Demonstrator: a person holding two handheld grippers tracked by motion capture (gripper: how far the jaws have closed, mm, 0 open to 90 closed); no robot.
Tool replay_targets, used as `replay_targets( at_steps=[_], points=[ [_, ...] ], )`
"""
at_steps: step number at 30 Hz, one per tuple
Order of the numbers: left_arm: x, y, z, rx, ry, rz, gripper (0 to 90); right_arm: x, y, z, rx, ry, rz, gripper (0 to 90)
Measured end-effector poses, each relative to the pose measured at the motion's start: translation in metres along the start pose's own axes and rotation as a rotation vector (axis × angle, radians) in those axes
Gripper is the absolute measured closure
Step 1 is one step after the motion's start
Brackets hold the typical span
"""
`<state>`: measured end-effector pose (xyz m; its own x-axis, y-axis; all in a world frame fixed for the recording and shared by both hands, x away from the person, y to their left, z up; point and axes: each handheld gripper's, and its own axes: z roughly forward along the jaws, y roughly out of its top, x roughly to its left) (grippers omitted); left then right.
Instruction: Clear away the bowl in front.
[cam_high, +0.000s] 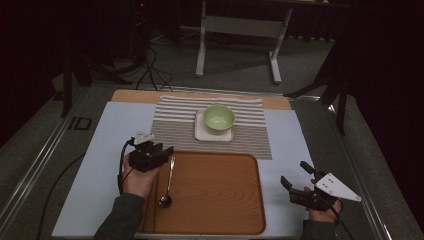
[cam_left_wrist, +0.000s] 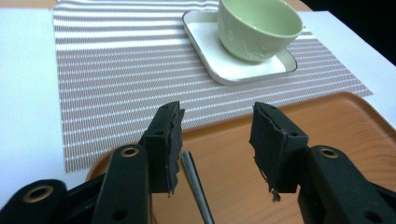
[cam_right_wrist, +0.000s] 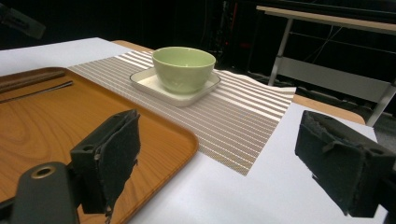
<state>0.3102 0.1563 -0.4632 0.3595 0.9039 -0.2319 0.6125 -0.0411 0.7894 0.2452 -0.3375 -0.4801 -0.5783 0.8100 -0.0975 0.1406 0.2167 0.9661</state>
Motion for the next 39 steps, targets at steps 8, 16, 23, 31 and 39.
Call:
replay_targets(
  at_steps=[8,16,23,31,39],
  points=[
    [-0.002,0.015,0.003,-0.024,0.002,0.014,51.3,0.0,0.0,0.0,-0.001,-0.001,0.001,13.5],
    [-0.005,0.029,0.008,-0.04,0.02,0.048,50.4,-0.001,0.0,-0.001,-0.004,-0.001,0.004,13.5],
    [-0.007,0.037,0.015,-0.049,0.024,0.065,49.2,-0.001,0.0,-0.001,-0.005,-0.002,0.006,13.5],
    [-0.009,0.046,0.025,-0.062,0.022,0.071,48.4,-0.001,0.0,-0.001,-0.006,-0.002,0.004,13.5],
    [-0.013,0.056,0.036,-0.063,0.02,0.076,48.4,-0.001,0.0,-0.001,-0.008,-0.003,0.004,13.5]
  ],
)
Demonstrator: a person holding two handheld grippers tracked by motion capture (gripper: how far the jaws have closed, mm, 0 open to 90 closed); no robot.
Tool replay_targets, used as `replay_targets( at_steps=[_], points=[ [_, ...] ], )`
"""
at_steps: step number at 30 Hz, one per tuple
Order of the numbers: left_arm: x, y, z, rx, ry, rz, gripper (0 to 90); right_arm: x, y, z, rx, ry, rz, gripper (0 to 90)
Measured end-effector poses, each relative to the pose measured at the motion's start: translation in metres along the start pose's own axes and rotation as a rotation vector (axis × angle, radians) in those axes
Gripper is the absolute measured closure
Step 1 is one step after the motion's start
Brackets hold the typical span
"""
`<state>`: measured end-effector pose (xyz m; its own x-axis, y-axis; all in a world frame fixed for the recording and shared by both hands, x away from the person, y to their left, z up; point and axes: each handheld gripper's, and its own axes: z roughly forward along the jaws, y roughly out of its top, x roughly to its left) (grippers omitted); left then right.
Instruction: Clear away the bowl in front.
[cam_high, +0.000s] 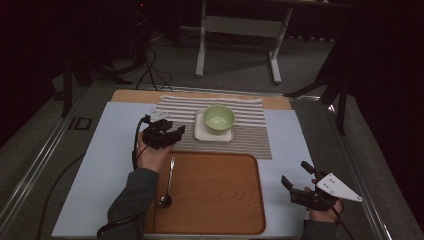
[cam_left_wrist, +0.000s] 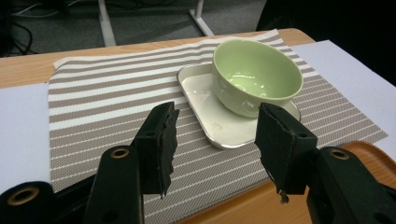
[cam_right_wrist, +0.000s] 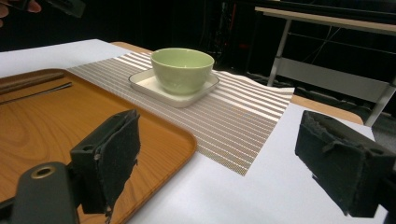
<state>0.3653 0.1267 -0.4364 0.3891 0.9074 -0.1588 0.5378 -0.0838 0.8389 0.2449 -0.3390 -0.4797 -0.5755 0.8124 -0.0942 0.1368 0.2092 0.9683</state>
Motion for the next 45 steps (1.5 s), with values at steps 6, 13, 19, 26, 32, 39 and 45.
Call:
replay_targets(
  at_steps=[6,13,19,26,32,39,45],
  points=[
    [-0.003,0.006,0.01,0.007,-0.001,-0.002,48.2,0.0,0.0,0.0,0.001,-0.001,0.002,13.5],
    [-0.005,0.012,0.021,0.01,-0.003,0.009,48.1,-0.001,0.0,0.0,-0.001,0.0,0.0,13.5],
    [-0.002,0.014,0.031,0.005,-0.003,-0.003,48.1,-0.001,0.0,0.0,-0.002,-0.001,0.0,13.5],
    [-0.002,0.018,0.043,0.005,-0.003,0.005,48.1,-0.001,0.0,-0.001,-0.001,-0.002,0.003,13.5],
    [-0.006,0.023,0.055,0.013,0.0,0.007,48.2,-0.001,0.0,-0.001,-0.002,0.0,0.002,13.5],
    [-0.008,0.027,0.071,0.031,0.008,0.012,48.2,-0.002,0.0,-0.001,-0.004,-0.001,0.006,13.5],
    [-0.008,0.028,0.085,0.052,0.019,0.001,48.2,-0.001,0.0,0.0,-0.003,0.001,0.004,13.5]
  ],
)
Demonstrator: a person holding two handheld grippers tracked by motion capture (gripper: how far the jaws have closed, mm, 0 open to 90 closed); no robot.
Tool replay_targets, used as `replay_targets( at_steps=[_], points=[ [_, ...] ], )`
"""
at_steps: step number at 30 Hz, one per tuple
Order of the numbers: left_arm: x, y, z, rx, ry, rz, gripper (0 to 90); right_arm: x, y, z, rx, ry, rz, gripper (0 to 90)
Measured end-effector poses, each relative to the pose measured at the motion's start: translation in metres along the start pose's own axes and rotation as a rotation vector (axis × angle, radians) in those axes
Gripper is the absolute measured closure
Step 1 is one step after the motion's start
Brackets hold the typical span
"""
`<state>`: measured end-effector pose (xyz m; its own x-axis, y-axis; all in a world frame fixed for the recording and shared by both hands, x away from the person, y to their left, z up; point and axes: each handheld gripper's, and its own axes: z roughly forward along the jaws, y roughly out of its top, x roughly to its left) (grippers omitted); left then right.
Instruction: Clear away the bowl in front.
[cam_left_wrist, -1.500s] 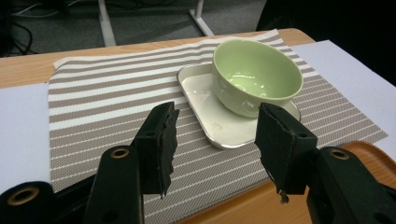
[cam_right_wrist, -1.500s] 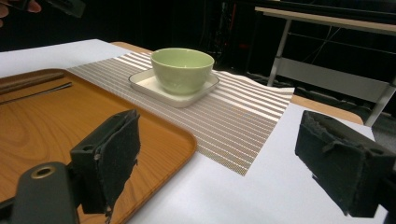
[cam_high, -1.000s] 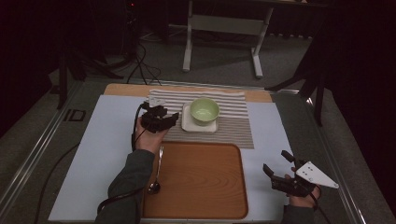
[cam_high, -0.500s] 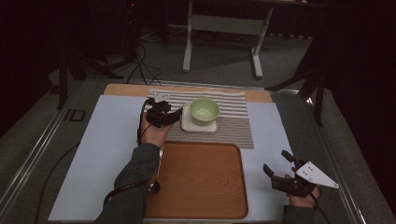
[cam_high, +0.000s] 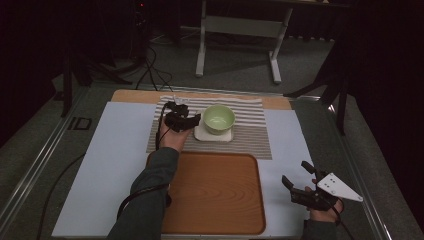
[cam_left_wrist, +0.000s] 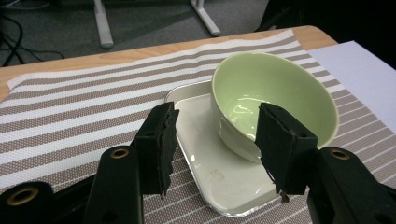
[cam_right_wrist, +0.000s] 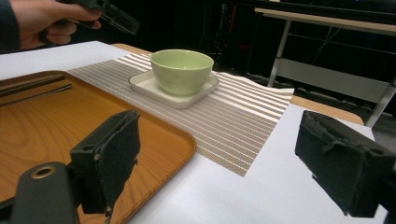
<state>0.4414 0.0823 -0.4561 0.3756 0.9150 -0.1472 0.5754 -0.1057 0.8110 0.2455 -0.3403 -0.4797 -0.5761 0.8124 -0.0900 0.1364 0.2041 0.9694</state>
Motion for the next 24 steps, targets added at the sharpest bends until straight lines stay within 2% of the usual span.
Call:
replay_targets(
  at_steps=[7,16,24],
  points=[
    [0.0,-0.001,0.016,0.026,-0.003,-0.022,48.2,-0.001,0.0,0.0,-0.004,-0.002,0.004,13.5],
    [-0.01,0.004,0.032,0.044,-0.012,-0.019,48.6,-0.002,0.0,-0.001,-0.005,-0.002,0.006,13.5],
    [-0.011,0.007,0.049,0.081,0.004,-0.043,55.6,-0.002,0.0,-0.001,-0.009,-0.002,0.01,13.5]
  ],
)
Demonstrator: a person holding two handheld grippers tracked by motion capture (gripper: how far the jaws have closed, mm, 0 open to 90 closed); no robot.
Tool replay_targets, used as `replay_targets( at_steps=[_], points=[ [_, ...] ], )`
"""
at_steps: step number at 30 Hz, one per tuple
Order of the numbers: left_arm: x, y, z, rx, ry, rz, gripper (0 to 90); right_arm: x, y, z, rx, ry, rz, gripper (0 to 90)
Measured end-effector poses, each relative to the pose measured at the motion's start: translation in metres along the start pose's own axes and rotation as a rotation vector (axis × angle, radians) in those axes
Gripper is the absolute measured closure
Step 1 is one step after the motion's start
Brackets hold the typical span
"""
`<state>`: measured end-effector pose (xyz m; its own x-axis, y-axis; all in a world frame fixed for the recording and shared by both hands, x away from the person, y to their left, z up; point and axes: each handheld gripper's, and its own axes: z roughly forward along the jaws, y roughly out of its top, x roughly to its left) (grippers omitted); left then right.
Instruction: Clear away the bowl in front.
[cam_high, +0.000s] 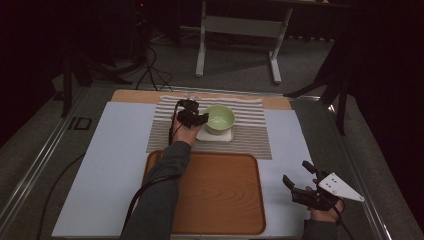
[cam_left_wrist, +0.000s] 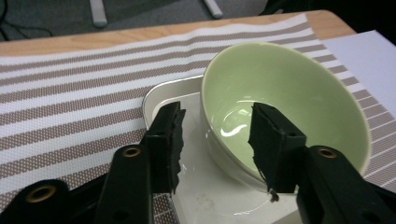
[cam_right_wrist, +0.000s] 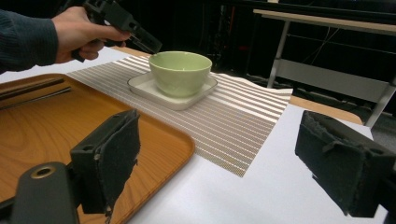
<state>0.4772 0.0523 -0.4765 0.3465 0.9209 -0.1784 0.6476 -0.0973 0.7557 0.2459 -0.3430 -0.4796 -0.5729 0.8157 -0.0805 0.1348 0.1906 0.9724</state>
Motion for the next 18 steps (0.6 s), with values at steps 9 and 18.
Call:
replay_targets(
  at_steps=[9,18],
  points=[
    [-0.004,0.001,0.021,0.084,0.014,-0.029,66.7,-0.001,0.0,0.0,-0.005,-0.001,0.004,13.5],
    [-0.009,0.005,0.037,0.144,0.06,-0.068,72.7,-0.002,0.0,-0.001,-0.01,-0.002,0.011,13.5]
  ],
)
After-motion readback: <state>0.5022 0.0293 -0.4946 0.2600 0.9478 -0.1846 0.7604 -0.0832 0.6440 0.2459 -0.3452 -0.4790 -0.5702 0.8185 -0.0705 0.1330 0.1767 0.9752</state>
